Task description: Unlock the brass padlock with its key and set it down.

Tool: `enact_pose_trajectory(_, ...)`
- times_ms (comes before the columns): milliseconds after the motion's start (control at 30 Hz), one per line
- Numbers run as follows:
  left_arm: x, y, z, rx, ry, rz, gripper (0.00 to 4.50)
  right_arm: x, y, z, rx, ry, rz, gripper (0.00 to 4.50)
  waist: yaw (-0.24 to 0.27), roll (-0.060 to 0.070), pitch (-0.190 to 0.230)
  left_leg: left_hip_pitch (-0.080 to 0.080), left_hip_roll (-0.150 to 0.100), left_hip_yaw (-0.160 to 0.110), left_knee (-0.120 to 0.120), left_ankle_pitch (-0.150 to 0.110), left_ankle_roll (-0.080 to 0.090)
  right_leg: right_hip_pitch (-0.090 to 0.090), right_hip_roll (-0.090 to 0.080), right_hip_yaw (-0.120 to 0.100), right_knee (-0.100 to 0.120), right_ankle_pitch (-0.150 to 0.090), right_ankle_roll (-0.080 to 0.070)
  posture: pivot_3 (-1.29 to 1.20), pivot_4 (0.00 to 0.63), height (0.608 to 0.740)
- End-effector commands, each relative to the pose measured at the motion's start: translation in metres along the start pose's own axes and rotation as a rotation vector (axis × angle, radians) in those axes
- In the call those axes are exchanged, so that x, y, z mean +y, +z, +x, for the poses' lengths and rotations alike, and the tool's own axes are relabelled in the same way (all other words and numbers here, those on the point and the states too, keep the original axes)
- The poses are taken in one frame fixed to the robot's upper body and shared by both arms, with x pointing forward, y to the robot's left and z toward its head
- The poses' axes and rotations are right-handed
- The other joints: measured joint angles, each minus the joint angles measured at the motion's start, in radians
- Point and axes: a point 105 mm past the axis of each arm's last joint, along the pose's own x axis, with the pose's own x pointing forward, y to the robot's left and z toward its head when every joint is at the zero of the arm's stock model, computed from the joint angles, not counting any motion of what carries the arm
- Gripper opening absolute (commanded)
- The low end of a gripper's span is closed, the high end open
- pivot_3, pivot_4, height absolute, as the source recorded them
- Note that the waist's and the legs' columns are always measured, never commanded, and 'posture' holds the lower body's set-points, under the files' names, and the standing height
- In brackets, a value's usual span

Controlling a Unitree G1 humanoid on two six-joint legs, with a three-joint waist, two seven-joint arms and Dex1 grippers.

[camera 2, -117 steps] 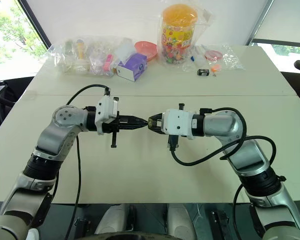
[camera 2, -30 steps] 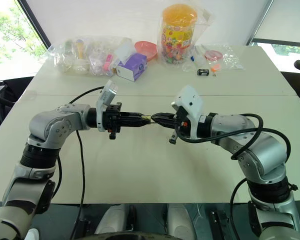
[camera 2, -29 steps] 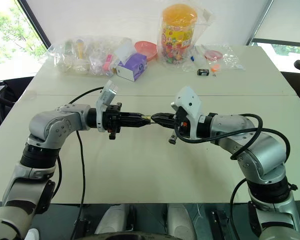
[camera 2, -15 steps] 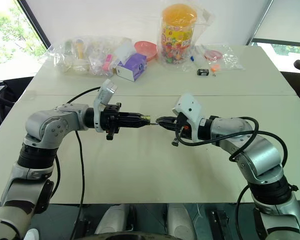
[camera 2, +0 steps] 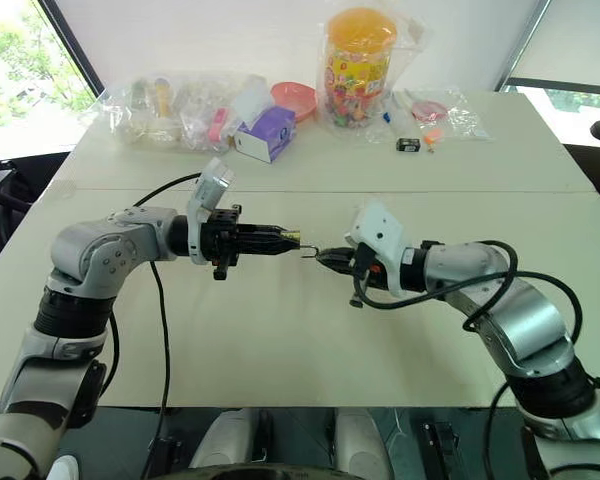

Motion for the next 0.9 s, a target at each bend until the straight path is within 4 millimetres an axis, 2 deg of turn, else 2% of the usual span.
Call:
enact_pose_trajectory(33, 0.002, -0.007, 0.003, -0.007, 0.018, -0.022, 0.00, 0.004, -0.014, -0.016, 0.079, -0.024, -0.085, 0.03, -0.001, 0.000, 0.000, 0.000, 0.000, 0.000, 0.000, 0.000, 0.000, 0.000, 0.000, 0.000, -0.001, 0.000, 0.000, 0.00, 0.150, 0.740)
enact_pose_trajectory(133, 0.008, -0.033, 0.011, 0.026, 0.033, -0.084, 0.00, 0.012, -0.025, -0.028, 0.114, -0.041, -0.057, 0.03, -0.002, 0.000, 0.000, -0.001, 0.000, 0.000, 0.000, 0.000, 0.000, 0.000, 0.000, 0.000, -0.001, 0.000, 0.000, 0.00, 0.150, 0.740)
enact_pose_trajectory(200, 0.012, -0.044, 0.018, 0.033, 0.039, -0.122, 0.00, 0.013, -0.020, -0.033, 0.098, -0.069, -0.051, 0.03, -0.004, 0.000, 0.000, 0.000, 0.000, 0.000, 0.000, 0.000, 0.000, 0.000, 0.000, 0.000, -0.001, 0.000, 0.000, 0.00, 0.150, 0.740)
enact_pose_trajectory(333, 0.035, -0.051, 0.035, -0.054, 0.141, -0.264, 0.00, 0.011, -0.005, -0.037, 0.057, -0.124, -0.058, 0.03, -0.002, 0.000, 0.000, 0.001, 0.000, 0.000, 0.000, 0.000, 0.000, 0.001, 0.001, 0.000, 0.000, 0.000, 0.000, 0.00, 0.150, 0.740)
enact_pose_trajectory(500, 0.053, -0.066, 0.049, -0.070, 0.224, -0.448, 0.00, 0.012, 0.001, -0.038, 0.052, -0.152, -0.068, 0.03, -0.003, -0.001, 0.000, 0.001, 0.000, -0.001, 0.000, 0.000, 0.000, 0.001, 0.001, 0.000, -0.001, 0.000, 0.000, 0.00, 0.150, 0.740)
enact_pose_trajectory(667, 0.061, -0.084, 0.052, 0.003, 0.296, -0.456, 0.00, 0.013, 0.003, -0.038, 0.052, -0.169, -0.074, 0.03, -0.004, -0.001, 0.000, 0.001, 0.000, -0.001, 0.000, 0.000, 0.000, 0.001, 0.001, 0.000, -0.001, 0.000, 0.000, 0.00, 0.150, 0.740)
enact_pose_trajectory(700, 0.063, -0.089, 0.050, 0.019, 0.315, -0.451, 0.99, 0.013, 0.004, -0.038, 0.050, -0.174, -0.074, 0.00, -0.003, -0.001, 0.000, 0.001, 0.000, -0.001, 0.000, 0.000, 0.000, 0.001, 0.001, 0.000, -0.001, 0.000, 0.000, 0.00, 0.150, 0.740)
enact_pose_trajectory(733, 0.064, -0.094, 0.048, 0.036, 0.324, -0.438, 1.34, 0.013, 0.004, -0.038, 0.048, -0.177, -0.074, 0.00, -0.003, -0.001, 0.000, 0.001, 0.000, -0.001, 0.000, 0.000, 0.000, 0.001, 0.001, 0.000, -0.001, 0.000, 0.000, 0.00, 0.150, 0.740)
enact_pose_trajectory(900, 0.069, -0.095, 0.029, 0.076, 0.369, -0.338, 3.91, 0.013, 0.004, -0.037, 0.049, -0.182, -0.077, 0.00, -0.006, -0.001, 0.000, 0.003, 0.000, -0.001, 0.000, 0.000, 0.000, 0.004, 0.000, 0.000, -0.001, 0.000, 0.000, 0.00, 0.150, 0.740)
